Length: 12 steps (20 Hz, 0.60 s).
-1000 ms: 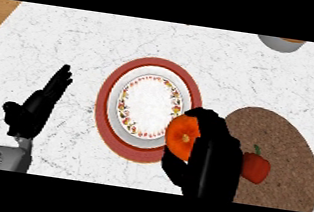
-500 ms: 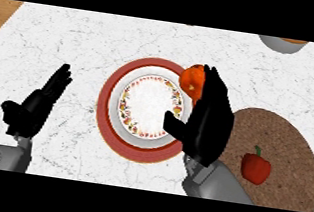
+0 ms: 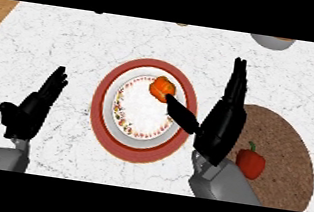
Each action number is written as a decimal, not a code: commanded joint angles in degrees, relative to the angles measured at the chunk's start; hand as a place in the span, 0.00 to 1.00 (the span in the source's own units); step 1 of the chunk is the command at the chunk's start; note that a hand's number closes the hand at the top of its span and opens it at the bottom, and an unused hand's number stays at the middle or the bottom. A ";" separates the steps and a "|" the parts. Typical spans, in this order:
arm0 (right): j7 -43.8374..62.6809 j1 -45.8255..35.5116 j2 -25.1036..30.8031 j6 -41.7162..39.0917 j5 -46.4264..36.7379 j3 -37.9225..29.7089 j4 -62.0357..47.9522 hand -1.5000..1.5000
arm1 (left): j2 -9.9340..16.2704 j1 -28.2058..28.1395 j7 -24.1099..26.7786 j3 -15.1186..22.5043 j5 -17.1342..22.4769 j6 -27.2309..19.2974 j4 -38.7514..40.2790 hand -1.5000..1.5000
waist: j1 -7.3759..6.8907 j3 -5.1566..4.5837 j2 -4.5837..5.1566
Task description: Pick the squash from the placemat and place it in the plate
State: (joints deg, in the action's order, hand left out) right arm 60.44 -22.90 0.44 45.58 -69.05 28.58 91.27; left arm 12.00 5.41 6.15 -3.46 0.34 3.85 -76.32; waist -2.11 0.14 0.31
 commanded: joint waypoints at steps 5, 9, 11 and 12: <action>-3.73 20.19 0.18 21.35 2.58 7.55 8.16 0.00 | -0.70 -2.34 -1.05 0.07 -0.38 -1.18 -2.54 0.50 | 2.41 -0.04 -0.50; -9.90 28.80 8.01 24.55 8.18 12.63 13.65 0.00 | 1.35 -0.01 2.38 -3.32 0.75 0.43 3.48 0.50 | 2.63 -0.11 -0.31; -13.84 29.97 12.35 29.63 12.36 15.30 10.66 0.00 | -0.43 -6.85 -1.80 -0.16 0.96 0.66 -6.99 0.50 | 1.66 -0.03 -0.44; -14.41 31.67 13.06 27.47 12.46 15.97 14.46 0.00 | -2.45 -1.29 -0.02 0.60 -2.34 -2.97 -0.99 0.50 | 2.36 -0.09 -0.35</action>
State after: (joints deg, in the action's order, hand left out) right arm 49.20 3.54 8.73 64.93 -60.74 40.39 103.64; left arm 11.83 2.77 6.55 -4.34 0.11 3.36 -77.67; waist 0.08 0.07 -0.08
